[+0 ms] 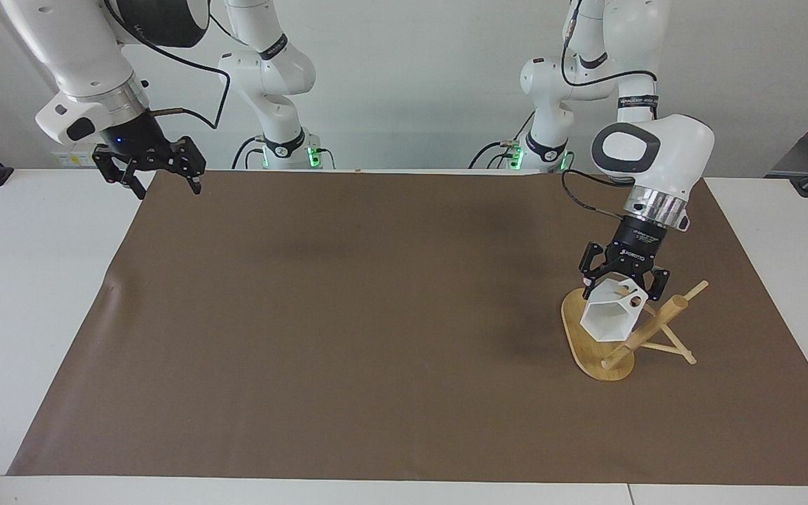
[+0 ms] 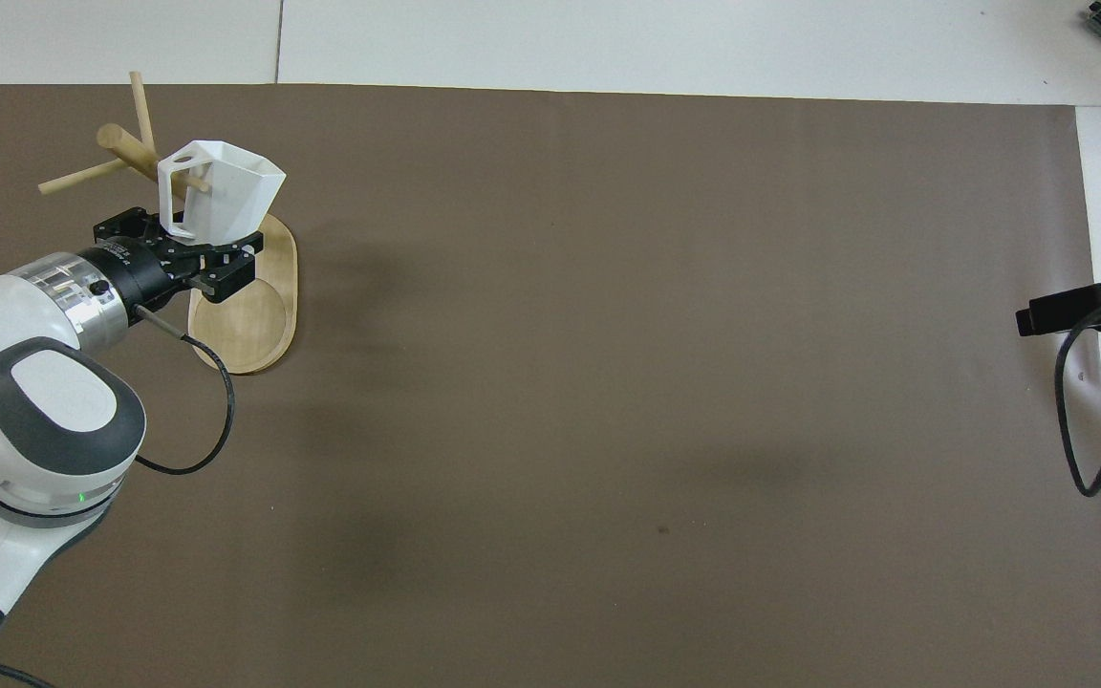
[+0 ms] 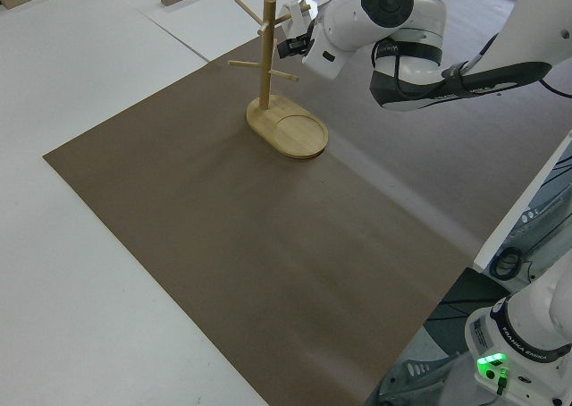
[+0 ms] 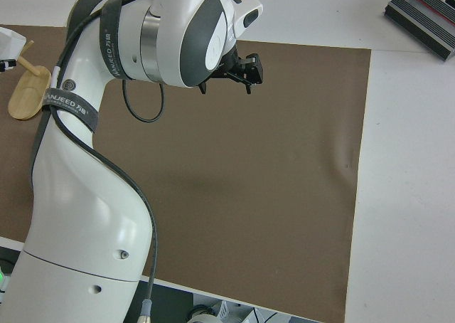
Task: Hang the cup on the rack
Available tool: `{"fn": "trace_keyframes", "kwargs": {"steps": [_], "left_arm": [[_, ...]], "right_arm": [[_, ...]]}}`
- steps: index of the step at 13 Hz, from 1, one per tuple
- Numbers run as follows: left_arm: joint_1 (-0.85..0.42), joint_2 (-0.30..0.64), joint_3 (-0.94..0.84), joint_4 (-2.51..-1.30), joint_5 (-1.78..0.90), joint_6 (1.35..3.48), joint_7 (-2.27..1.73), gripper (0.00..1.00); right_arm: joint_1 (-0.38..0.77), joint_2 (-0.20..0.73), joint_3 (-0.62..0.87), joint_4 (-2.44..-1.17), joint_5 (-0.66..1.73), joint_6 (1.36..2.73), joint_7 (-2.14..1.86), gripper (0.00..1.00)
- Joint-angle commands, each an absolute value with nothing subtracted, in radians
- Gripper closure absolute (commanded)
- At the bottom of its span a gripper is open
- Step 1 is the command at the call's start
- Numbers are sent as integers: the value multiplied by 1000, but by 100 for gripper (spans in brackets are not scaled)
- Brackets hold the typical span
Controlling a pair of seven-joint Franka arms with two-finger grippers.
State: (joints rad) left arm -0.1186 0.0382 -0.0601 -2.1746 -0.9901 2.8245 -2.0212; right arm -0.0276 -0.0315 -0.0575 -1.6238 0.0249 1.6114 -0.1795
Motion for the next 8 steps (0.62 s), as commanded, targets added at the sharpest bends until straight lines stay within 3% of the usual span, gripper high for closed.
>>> {"fn": "trace_keyframes", "kwargs": {"steps": [1, 8], "left_arm": [[-114, 49, -63, -2161, -976, 2836, -2040, 100], [-110, 49, -61, -2161, -977, 2844, -2043, 100]], "right_arm": [[-29, -46, -58, -1632, 14, 1609, -156, 0], [-29, -46, -66, -1635, 6, 1620, -117, 0]]}}
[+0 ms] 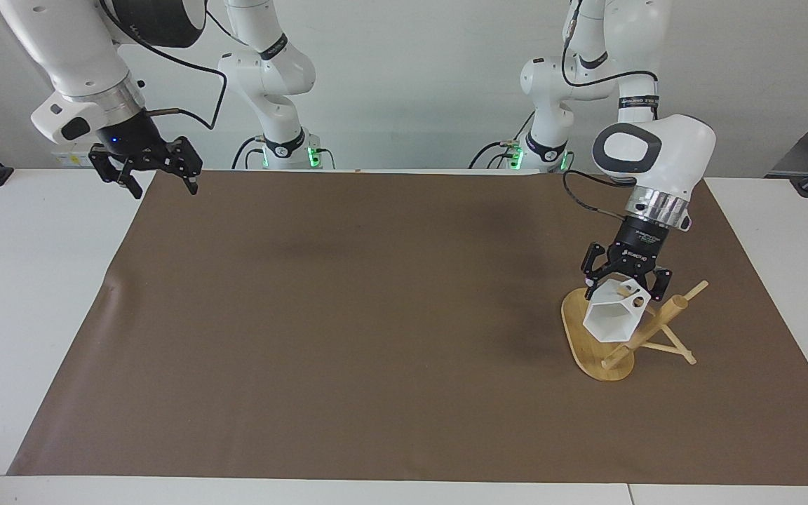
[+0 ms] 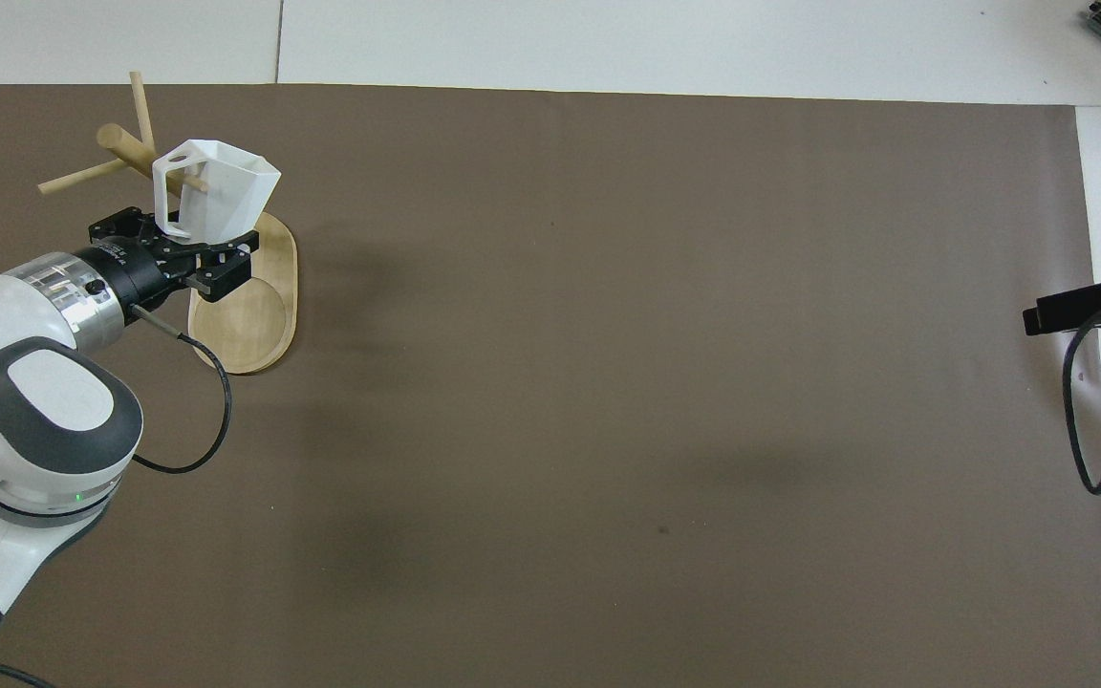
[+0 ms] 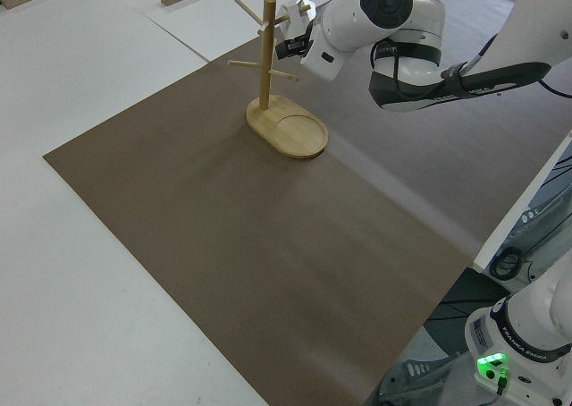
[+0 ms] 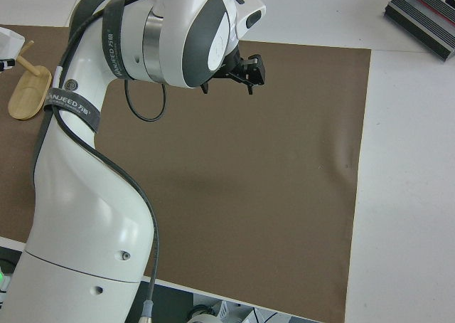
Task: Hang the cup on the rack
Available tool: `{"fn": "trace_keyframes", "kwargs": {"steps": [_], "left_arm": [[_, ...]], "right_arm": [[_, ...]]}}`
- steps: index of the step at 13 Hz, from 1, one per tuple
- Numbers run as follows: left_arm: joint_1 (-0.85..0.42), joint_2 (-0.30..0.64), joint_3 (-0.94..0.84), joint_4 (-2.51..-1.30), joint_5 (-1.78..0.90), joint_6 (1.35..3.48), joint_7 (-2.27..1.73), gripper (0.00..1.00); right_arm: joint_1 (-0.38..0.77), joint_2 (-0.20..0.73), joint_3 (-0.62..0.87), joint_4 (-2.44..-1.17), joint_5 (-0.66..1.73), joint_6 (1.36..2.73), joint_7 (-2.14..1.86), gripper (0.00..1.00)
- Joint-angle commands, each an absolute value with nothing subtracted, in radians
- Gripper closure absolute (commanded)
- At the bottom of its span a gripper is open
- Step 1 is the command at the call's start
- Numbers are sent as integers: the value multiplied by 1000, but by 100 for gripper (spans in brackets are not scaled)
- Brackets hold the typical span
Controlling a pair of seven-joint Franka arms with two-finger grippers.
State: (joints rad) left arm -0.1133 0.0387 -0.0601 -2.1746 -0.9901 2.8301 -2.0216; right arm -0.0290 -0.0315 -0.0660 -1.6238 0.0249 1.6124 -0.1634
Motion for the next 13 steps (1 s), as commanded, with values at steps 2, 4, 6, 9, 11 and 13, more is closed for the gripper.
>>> {"fn": "trace_keyframes", "kwargs": {"steps": [2, 4, 6, 9, 11, 13], "left_arm": [[-110, 51, -61, -2161, -977, 2844, -2040, 100], [-109, 51, -60, -2161, -976, 2842, -2043, 0], [-101, 51, -60, -2161, -977, 2842, -2042, 0], [-92, 51, -60, -2161, -976, 2835, -2039, 0], [-80, 49, -58, -2164, -971, 2826, -2031, 0], [-72, 48, -54, -2163, -965, 2780, -2029, 0]], "right_arm": [[-28, -46, -64, -1635, 5, 1620, -45, 0], [-28, -46, -64, -1635, 5, 1620, -49, 0], [-28, -46, -63, -1634, 5, 1620, -52, 0], [-29, -45, -66, -1634, 6, 1620, -51, 0], [-29, -44, -71, -1634, 6, 1621, -49, 0], [-29, -44, -75, -1634, 6, 1620, -45, 0]]}}
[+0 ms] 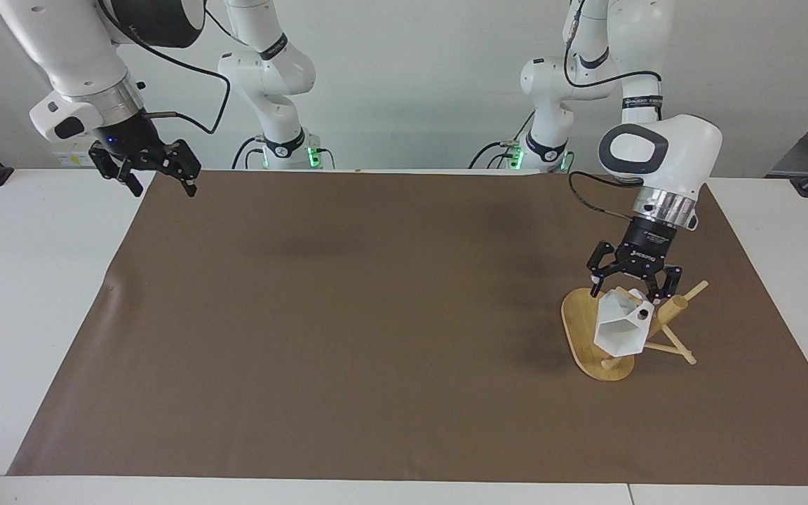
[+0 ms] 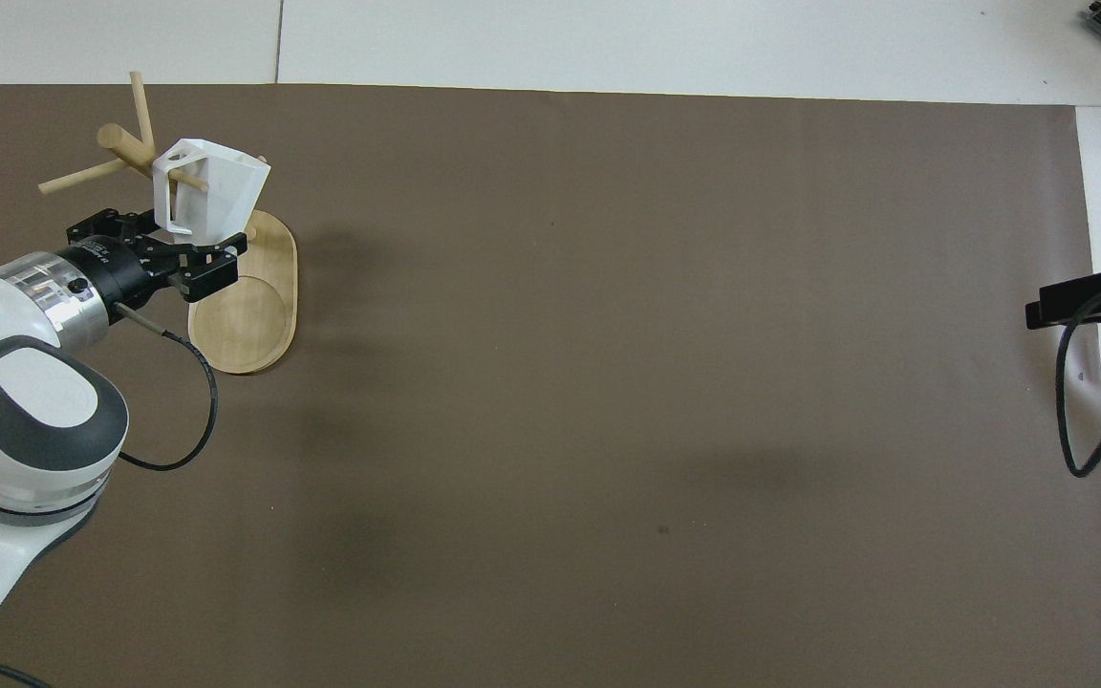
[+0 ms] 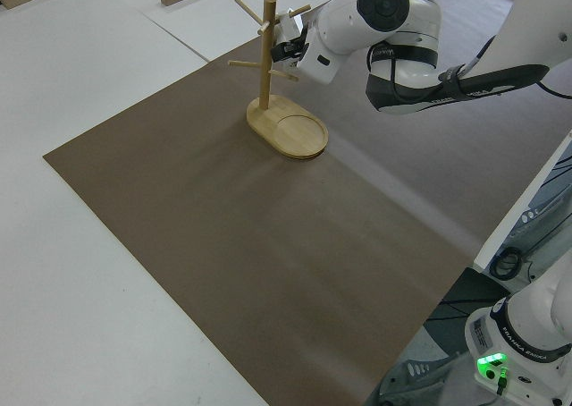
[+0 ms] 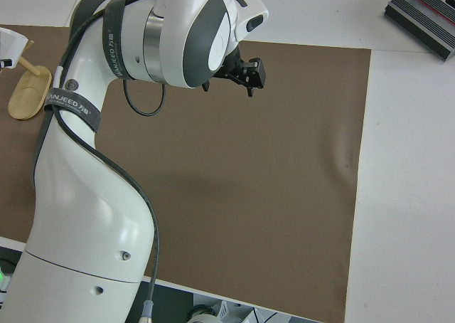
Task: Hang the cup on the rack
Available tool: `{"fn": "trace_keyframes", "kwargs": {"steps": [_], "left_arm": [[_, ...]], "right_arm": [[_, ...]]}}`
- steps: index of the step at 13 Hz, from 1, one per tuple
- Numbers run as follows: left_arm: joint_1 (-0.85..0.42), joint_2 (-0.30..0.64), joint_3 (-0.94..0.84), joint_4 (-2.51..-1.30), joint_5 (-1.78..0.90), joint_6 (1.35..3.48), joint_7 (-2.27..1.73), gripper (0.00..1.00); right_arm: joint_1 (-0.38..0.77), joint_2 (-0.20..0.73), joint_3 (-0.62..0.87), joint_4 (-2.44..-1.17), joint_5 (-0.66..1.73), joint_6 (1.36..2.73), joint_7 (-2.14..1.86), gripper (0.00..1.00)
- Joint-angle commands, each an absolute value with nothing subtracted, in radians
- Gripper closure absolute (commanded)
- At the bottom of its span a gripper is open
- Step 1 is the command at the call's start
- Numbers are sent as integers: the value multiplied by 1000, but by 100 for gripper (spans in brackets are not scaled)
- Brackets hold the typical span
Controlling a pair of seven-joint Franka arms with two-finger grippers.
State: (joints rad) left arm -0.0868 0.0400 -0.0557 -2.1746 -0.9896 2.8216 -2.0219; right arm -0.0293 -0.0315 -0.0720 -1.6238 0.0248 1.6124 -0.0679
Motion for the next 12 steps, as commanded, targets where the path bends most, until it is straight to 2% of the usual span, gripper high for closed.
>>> {"fn": "trace_keyframes", "kwargs": {"steps": [1, 8, 12], "left_arm": [[-51, 43, -54, -2163, -963, 2752, -2031, 0], [66, -58, -52, -2180, -951, 2545, -2033, 0], [116, -127, -52, -2178, -782, 2403, -2029, 0]], "right_arm": [[-29, -44, -78, -1634, 8, 1620, -43, 0], [-29, -44, -86, -1634, 9, 1620, -41, 0], [-29, -46, -86, -1634, 9, 1620, -41, 0]]}}
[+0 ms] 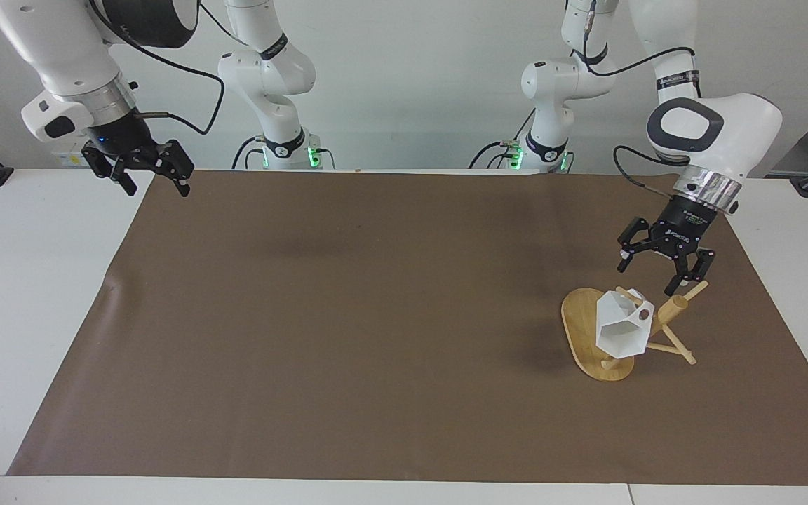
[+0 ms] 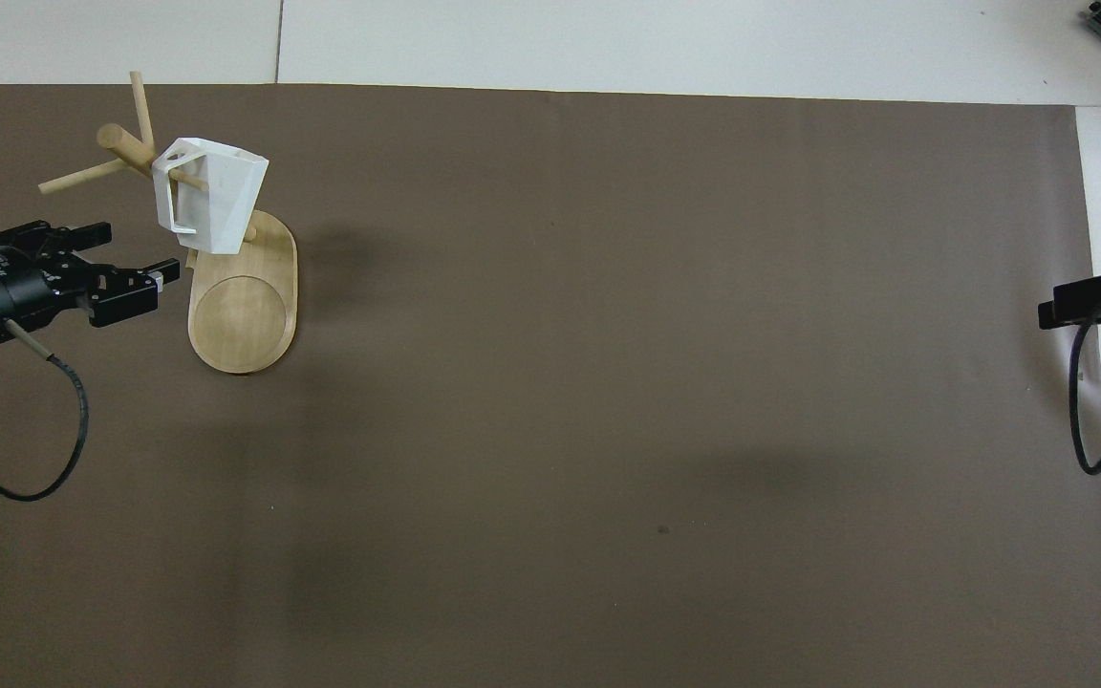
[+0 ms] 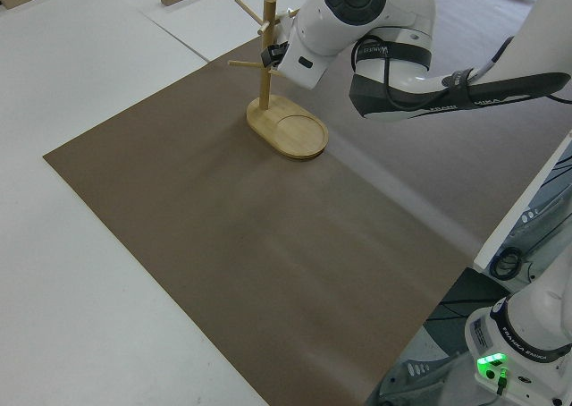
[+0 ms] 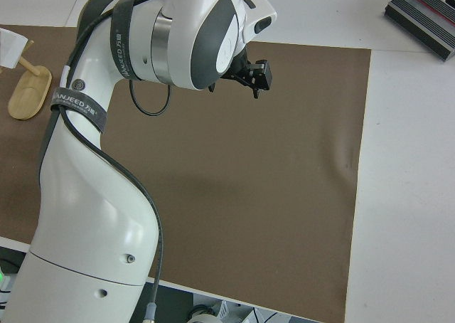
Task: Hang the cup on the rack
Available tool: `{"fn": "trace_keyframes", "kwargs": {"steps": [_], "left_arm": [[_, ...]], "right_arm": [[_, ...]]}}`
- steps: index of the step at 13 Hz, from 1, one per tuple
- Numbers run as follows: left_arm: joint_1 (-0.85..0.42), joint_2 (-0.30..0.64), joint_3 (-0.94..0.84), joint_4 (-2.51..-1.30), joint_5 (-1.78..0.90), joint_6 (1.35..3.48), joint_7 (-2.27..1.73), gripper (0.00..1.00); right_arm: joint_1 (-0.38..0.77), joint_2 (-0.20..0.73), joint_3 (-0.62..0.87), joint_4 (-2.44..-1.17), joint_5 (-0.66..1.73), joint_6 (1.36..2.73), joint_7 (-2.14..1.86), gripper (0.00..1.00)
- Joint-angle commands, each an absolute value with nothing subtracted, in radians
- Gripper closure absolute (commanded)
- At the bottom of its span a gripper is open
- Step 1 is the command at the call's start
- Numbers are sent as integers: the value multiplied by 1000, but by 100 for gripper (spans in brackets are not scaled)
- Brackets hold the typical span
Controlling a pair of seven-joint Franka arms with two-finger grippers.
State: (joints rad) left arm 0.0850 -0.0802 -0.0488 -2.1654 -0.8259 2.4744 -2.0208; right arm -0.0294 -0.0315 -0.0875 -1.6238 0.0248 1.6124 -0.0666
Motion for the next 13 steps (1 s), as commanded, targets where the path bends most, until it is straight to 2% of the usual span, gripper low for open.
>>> {"fn": "trace_keyframes", "kwargs": {"steps": [1, 8, 13], "left_arm": [[144, -143, -54, -2177, -747, 2369, -2019, 0], [130, -184, -60, -2129, -451, 2234, -1951, 0], [112, -173, -67, -2073, -385, 2132, -1659, 0]], "right_arm": [[-29, -45, -86, -1634, 9, 1620, -41, 0], [-29, -46, -84, -1634, 9, 1609, -48, 0], [-28, -46, -83, -1634, 9, 1609, -48, 0]]}}
